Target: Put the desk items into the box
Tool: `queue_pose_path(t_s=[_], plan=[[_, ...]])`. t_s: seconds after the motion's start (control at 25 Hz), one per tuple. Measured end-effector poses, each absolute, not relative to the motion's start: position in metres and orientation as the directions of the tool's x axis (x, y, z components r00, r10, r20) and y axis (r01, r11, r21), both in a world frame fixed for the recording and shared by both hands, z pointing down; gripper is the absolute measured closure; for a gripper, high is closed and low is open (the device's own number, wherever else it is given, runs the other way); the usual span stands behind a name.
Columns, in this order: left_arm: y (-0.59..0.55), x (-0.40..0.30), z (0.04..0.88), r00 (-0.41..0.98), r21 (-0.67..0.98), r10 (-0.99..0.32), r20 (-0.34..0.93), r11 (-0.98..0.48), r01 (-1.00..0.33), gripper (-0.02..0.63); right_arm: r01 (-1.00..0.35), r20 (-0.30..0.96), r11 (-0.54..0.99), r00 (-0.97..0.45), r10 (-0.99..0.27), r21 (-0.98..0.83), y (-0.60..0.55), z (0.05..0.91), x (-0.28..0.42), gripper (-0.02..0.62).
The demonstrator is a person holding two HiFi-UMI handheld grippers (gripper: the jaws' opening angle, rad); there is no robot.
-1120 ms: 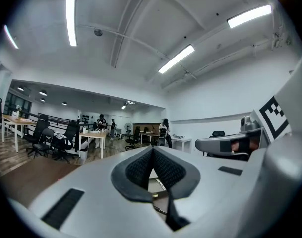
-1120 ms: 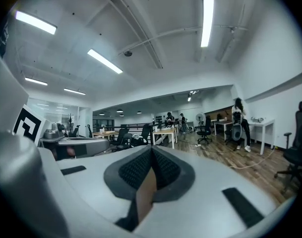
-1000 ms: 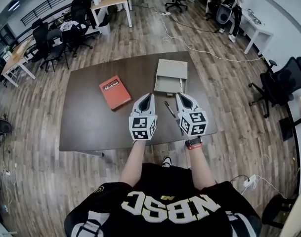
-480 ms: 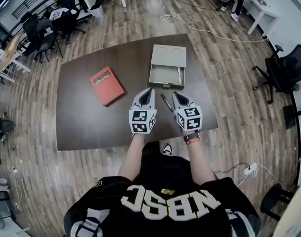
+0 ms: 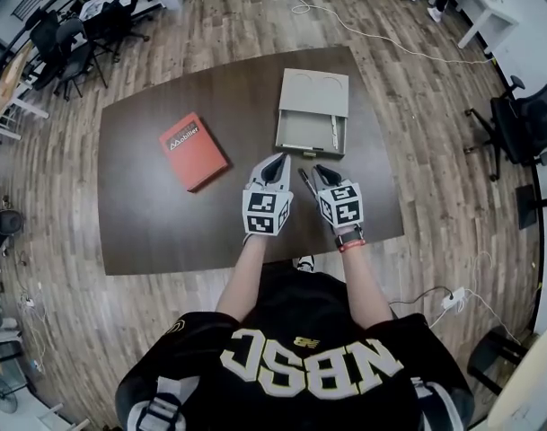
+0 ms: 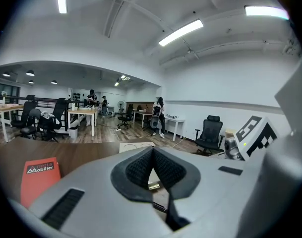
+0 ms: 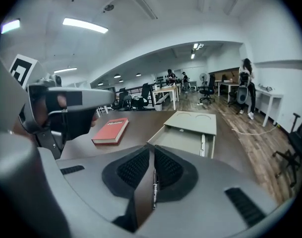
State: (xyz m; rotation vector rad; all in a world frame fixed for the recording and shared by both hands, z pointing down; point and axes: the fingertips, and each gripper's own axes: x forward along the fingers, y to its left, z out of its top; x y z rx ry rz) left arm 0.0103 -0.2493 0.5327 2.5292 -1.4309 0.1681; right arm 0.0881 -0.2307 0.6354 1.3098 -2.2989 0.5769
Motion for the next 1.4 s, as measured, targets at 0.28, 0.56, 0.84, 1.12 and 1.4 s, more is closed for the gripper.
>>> queue_pose_path(t_s=[0.28, 0.56, 0.84, 1.12, 1.4], plan=[[-0.267, 0.006, 0.557, 0.509, 0.174, -0.822, 0.256, -0.479, -0.861, 0.592, -0.862, 0.650, 0.477, -0.463, -0.603, -0.172, -0.232, 0.688, 0.085, 0.527], [-0.280, -0.006, 0.574, 0.493, 0.187, -0.817, 0.300, -0.456, -0.870, 0.592, -0.848, 0.730, 0.507, -0.444, -0.519, -0.155, -0.228, 0.731, 0.075, 0.486], [-0.284, -0.016, 0.591, 0.473, 0.192, -0.811, 0.345, -0.433, -0.881, 0.592, -0.835, 0.785, 0.534, -0.418, -0.456, -0.134, -0.221, 0.764, 0.070, 0.483], [-0.287, -0.026, 0.604, 0.460, 0.193, -0.801, 0.383, -0.418, -0.888, 0.592, -0.844, 0.819, 0.520, -0.388, -0.422, -0.132, -0.219, 0.785, 0.072, 0.499], [-0.291, -0.028, 0.608, 0.452, 0.198, -0.800, 0.394, -0.406, -0.892, 0.592, -0.856, 0.837, 0.501, -0.364, -0.408, -0.127, -0.219, 0.793, 0.079, 0.541]])
